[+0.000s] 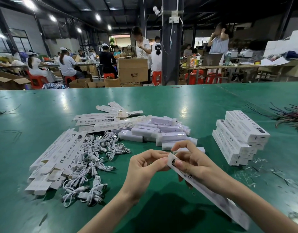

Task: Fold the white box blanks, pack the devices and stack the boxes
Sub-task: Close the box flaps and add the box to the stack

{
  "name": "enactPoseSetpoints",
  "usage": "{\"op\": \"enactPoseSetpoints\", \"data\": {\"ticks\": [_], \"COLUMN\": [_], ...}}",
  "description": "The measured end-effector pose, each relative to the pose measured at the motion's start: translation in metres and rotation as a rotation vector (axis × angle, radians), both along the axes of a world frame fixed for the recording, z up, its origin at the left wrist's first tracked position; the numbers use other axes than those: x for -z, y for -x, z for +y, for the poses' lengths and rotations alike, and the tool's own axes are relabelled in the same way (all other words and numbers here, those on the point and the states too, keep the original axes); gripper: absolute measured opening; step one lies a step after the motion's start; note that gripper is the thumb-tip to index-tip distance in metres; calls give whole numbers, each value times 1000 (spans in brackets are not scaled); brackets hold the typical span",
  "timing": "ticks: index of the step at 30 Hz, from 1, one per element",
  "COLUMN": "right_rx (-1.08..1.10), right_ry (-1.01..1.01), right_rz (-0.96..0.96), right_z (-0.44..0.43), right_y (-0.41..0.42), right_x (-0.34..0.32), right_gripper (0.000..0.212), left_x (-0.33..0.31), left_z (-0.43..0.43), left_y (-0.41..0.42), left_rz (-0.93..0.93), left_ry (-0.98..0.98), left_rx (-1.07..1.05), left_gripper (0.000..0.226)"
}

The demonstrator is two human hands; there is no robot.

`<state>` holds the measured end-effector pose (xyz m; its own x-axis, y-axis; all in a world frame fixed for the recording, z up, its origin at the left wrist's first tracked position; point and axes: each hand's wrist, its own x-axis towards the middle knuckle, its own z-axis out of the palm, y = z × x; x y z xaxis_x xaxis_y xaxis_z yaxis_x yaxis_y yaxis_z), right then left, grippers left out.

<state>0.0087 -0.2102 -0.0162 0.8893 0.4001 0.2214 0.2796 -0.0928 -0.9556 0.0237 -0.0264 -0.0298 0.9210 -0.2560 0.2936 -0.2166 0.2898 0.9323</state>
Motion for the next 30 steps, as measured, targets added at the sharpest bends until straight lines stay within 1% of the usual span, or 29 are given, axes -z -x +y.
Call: {"op": "enactPoseSetpoints", "data": {"ticks": [2,4,7,9,11,12,14,16,17,18,21,22,23,24,26,27,28,30], "right_rx": [-7,-8,11,15,-19,-43,-87,-105,-116,-123,-104,-53,31,120,257,297,331,365], "right_ry": [-13,-26,-12,30,23,-25,-216,-409,-442,-409,-140,-63,18,110,253,285,311,356], "right_rz": [15,25,46,76,153,223,387,465,440,366,36,-81,-214,-357,-598,-671,-722,-736], "right_z": [-2,-4,-3,-2,-1,-1,-2,-7,-9,-10,-2,4,9,13,17,15,13,6], "right_y": [-1,-3,-3,-3,-4,-6,-9,-12,-12,-12,-3,-1,1,2,0,-1,-2,-4], "right_x": [0,0,3,6,5,4,1,-4,-5,-4,0,3,7,10,13,13,13,12], "right_gripper": [28,29,24,20,26,31,35,36,39,45,62,63,58,48,23,14,15,25], "left_x": [3,8,12,12,10,9,8,6,6,6,12,15,18,21,26,29,32,32], "left_z": [-1,-4,-6,-6,-5,-4,0,6,9,10,6,3,0,-3,-8,-9,-10,-10], "left_y": [1,1,0,-1,-4,-7,-17,-26,-28,-30,-32,-32,-30,-27,-23,-21,-21,-26], "left_rz": [-62,-93,-73,-43,59,145,334,502,558,597,656,663,659,633,513,427,324,74], "left_ry": [-64,-107,-148,-171,-128,-74,69,222,282,323,336,310,266,200,13,-100,-216,-454], "left_rx": [-20,-36,-44,-63,-76,-82,-114,-154,-168,-177,-160,-145,-122,-92,-50,-63,-99,-233], "left_gripper": [7,8,15,13,12,11,12,15,13,11,13,13,13,13,14,16,17,17]}}
